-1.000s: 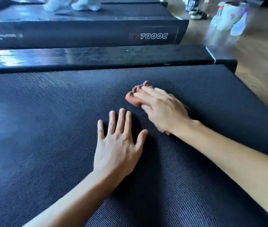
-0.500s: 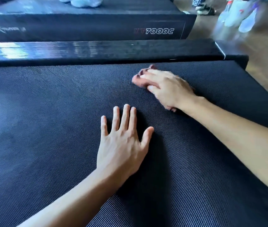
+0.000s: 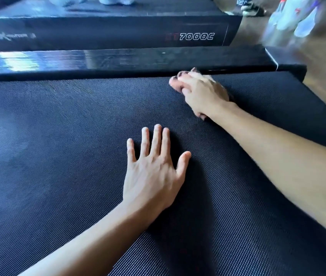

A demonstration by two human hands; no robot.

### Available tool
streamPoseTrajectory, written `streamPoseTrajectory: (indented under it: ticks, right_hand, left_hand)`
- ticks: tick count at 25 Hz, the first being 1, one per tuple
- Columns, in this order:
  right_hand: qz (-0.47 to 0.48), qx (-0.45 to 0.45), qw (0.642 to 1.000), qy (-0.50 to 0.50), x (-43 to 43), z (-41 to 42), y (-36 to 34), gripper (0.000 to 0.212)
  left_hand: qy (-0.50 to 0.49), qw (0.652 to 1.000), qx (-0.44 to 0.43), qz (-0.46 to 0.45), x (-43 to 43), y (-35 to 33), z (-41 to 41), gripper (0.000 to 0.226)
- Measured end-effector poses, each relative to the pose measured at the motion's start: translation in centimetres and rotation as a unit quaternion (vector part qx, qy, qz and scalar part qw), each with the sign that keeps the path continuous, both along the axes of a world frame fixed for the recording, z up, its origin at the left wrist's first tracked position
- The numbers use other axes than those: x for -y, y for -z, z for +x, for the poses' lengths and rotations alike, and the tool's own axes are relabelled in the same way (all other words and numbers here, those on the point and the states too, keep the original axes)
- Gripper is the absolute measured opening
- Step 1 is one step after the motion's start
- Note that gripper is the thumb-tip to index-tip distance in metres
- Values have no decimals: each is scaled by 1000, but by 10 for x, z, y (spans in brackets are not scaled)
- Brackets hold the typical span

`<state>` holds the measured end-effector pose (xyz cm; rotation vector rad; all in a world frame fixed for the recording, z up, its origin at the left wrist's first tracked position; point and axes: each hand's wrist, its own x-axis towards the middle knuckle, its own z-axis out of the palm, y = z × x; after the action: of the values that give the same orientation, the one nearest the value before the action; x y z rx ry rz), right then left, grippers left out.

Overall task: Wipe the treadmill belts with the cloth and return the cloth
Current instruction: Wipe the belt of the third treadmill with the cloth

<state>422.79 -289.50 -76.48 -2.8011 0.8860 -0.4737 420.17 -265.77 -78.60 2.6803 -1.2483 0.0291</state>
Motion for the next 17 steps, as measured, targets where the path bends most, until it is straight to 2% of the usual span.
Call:
streamPoseTrajectory:
  ticks: [2, 6, 7, 10, 11, 15, 17]
  right_hand:
    - [25, -3, 1000, 16, -27, 28, -11, 35]
    - [-19, 1, 985, -174, -59, 19, 3, 44]
    - [-18, 2, 984, -176, -44, 13, 7, 45]
    - [4, -6, 1000, -5, -1, 31, 7, 40]
    - [8, -13, 1000, 15, -1, 43, 4, 38]
    - [12, -20, 994, -106, -39, 49, 12, 42]
    - [8, -2, 993, -118, -45, 17, 16, 45]
  left_hand:
    - [-1, 1000, -1, -6, 1, 0, 0, 81]
    - [-3, 1000, 3, -10, 0, 1, 2, 81]
    - [-4, 1000, 5, -10, 0, 1, 2, 81]
    - [-8, 1000, 4, -11, 2, 2, 1, 81]
    - [-7, 1000, 4, -11, 2, 2, 1, 81]
    - [-3, 1000, -4, -21, 2, 1, 3, 80]
    - [-9, 996, -41, -82, 2, -2, 6, 72]
